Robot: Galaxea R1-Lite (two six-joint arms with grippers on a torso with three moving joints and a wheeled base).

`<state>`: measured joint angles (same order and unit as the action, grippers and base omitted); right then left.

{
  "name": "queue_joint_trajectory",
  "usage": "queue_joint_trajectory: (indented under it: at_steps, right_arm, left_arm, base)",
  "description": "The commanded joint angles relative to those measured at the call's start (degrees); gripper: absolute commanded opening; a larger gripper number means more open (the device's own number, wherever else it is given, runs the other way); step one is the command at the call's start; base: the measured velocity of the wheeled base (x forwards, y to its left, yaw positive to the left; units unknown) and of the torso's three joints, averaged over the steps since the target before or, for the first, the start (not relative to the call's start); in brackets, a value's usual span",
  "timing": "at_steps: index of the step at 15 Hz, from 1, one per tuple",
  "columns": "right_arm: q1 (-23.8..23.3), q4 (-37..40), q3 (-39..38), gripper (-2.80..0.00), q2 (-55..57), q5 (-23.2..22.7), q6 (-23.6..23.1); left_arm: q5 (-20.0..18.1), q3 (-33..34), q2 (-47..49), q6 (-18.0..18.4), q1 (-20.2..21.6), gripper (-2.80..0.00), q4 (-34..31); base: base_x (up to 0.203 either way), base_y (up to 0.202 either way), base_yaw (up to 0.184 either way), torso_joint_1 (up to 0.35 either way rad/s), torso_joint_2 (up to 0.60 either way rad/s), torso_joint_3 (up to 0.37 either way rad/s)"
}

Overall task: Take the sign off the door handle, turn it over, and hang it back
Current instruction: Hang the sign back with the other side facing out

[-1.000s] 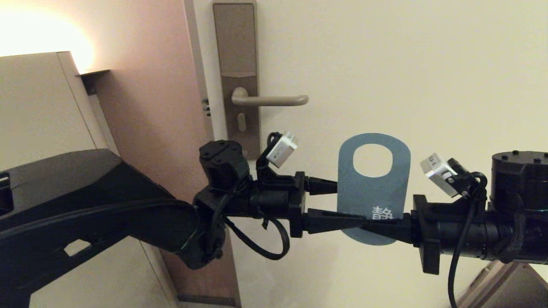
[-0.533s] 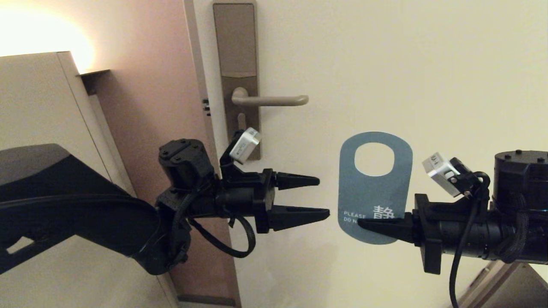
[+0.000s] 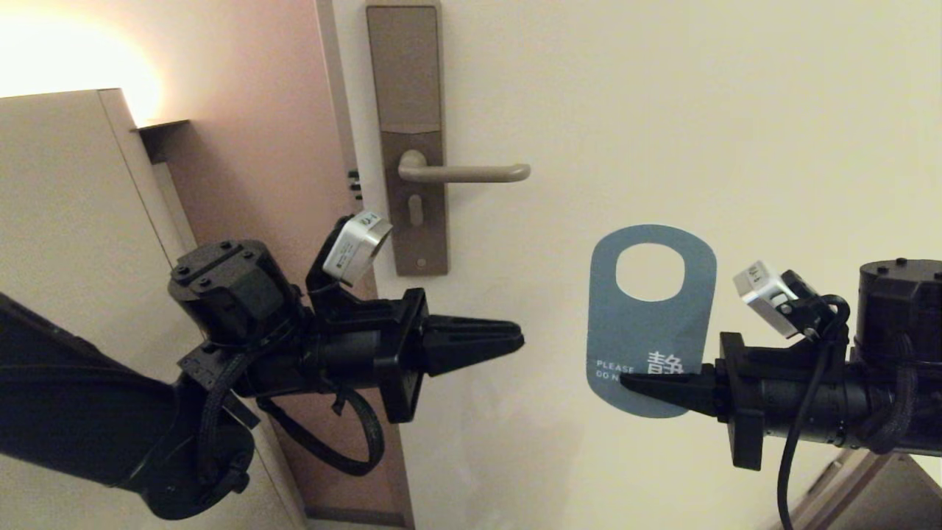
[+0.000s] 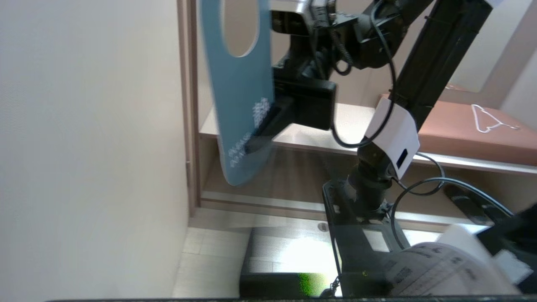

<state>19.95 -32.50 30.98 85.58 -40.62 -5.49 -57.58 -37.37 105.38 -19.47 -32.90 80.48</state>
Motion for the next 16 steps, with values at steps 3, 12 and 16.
queue_joint_trajectory:
  at_steps: [3, 12, 16]
  right_arm:
    - [-0.7, -0.27, -0.21, -2.8, -0.66, 0.1, -0.05]
    - [-2.25, -0.23, -0.3, -2.8, -0.94, 3.76, 0.04]
    - [-2.81, -0.24, -0.21, -2.8, -0.68, 3.75, 0.08]
  left_arm:
    - [2.8, 9.38, -9.78, 3.96, 0.05, -2.8, -1.59]
    - [57.36, 20.06, -33.46, 31.75, 7.93, -2.8, -34.31]
    - [60.48, 26.91, -41.13, 32.26, 24.61, -2.8, -35.19]
  base:
    - [0.0, 0.0, 0.0, 0.0, 0.0, 0.0]
    - [0.0, 0.0, 0.0, 0.0, 0.0, 0.0]
    - [0.0, 0.0, 0.0, 0.0, 0.0, 0.0]
